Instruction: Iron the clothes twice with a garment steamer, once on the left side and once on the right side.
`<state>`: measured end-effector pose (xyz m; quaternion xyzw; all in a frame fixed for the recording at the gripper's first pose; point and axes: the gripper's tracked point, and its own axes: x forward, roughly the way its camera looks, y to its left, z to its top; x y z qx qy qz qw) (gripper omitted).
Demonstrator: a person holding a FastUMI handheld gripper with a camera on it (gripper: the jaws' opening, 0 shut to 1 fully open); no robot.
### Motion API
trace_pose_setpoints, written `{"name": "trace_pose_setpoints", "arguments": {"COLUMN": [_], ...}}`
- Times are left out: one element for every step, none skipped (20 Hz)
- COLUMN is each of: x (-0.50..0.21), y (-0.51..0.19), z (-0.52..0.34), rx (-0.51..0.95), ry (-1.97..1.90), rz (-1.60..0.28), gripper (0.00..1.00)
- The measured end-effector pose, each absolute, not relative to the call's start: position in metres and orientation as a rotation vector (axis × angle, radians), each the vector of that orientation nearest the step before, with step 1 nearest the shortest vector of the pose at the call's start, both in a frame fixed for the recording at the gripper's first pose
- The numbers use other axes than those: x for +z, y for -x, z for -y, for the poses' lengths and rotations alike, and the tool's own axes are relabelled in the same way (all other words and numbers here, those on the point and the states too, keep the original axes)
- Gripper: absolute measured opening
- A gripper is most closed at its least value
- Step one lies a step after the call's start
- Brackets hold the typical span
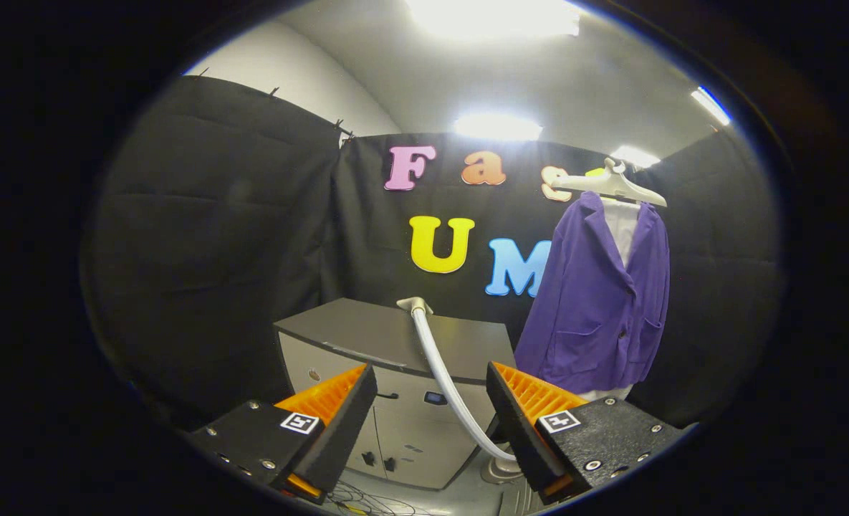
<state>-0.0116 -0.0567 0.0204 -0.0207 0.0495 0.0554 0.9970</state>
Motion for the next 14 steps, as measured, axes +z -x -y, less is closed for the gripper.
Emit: {"name": "trace_pose_setpoints", "arguments": {"x": [0.027, 0.035, 0.041, 0.049, 0.055, 0.061, 0.067, 0.074, 0.079, 0.083, 0.083, 0.085, 0.088, 0.090], "y": [0.013, 0.013, 0.012, 0.009, 0.003, -0.004, -0.011, -0.021, -0.032, -0.046, -0.059, -0.073, -0.087, -0.101], "z": [0.056, 0.052, 0.049, 0.049, 0.053, 0.052, 0.047, 0.042, 0.039, 0.036, 0.031, 0.030, 0.029, 0.024], "rx": [0.128, 0.154, 0.173, 0.173, 0.163, 0.154, 0.150, 0.147, 0.139, 0.136, 0.134, 0.120, 0.101, 0.095], "ry": [0.051, 0.057, 0.066, 0.082, 0.097, 0.108, 0.115, 0.122, 0.131, 0.142, 0.160, 0.182, 0.200, 0.210], "rz": [-0.095, -0.085, -0.077, -0.070, -0.066, -0.062, -0.054, -0.046, -0.037, -0.036, -0.043, -0.050, -0.053, -0.057], "gripper": [0.95, 0.95, 0.95, 0.95, 0.95, 0.95, 0.95, 0.95, 0.95, 0.95, 0.95, 0.95, 0.95, 0.95]}}
